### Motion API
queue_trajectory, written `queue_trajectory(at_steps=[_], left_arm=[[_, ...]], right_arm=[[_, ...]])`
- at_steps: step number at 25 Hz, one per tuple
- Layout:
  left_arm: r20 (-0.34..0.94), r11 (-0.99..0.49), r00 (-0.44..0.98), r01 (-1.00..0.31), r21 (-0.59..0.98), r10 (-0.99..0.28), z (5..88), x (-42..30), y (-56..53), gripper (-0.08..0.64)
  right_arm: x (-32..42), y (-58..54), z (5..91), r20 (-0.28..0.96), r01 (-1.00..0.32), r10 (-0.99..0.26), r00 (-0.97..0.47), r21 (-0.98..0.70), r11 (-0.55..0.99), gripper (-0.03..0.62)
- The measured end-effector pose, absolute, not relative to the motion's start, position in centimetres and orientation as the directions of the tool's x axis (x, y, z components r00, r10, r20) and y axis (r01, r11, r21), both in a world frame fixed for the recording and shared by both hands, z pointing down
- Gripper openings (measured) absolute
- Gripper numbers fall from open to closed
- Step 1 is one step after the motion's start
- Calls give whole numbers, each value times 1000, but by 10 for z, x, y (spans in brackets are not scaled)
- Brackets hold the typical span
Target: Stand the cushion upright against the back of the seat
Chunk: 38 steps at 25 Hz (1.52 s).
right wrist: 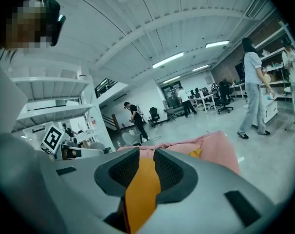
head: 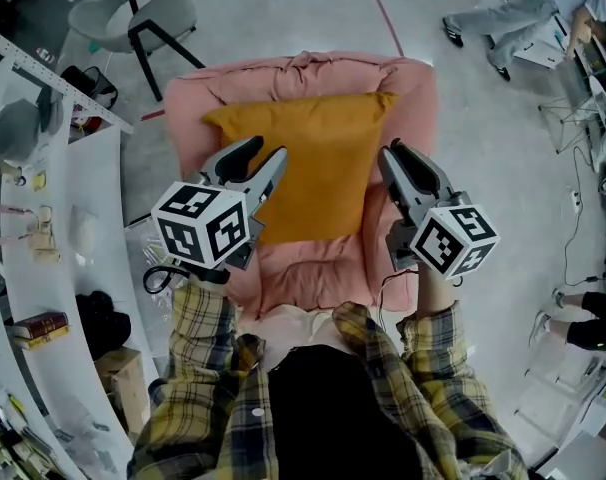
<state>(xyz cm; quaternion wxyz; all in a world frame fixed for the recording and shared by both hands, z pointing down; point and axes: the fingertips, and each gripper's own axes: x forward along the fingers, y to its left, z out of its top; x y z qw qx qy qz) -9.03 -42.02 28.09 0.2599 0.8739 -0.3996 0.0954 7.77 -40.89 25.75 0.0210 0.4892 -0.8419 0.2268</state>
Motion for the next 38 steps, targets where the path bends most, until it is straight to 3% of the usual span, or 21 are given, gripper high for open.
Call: queue_trajectory(at_steps=[11,20,29,38], left_arm=[[211,-645,764,-633,429,-610,218,-8,-254,110],[173,-699,798,-593,400,-577,197,29,-125,61],[188,-655,756,-642,399,-627,192,7,-68,9],[193,-671,759,-643,370,-622,181,-27,-46,6]], right_arm=[[89,-253,207,158,-786,-785,-599,-300,540,90],[98,-122,175,95,-768,-778,-621,-270,580,41],[76,-59,149,62,-724,-740,-669,-276,632,26],[38,-39,149,86,-704,-715,-694,-291,648,23]])
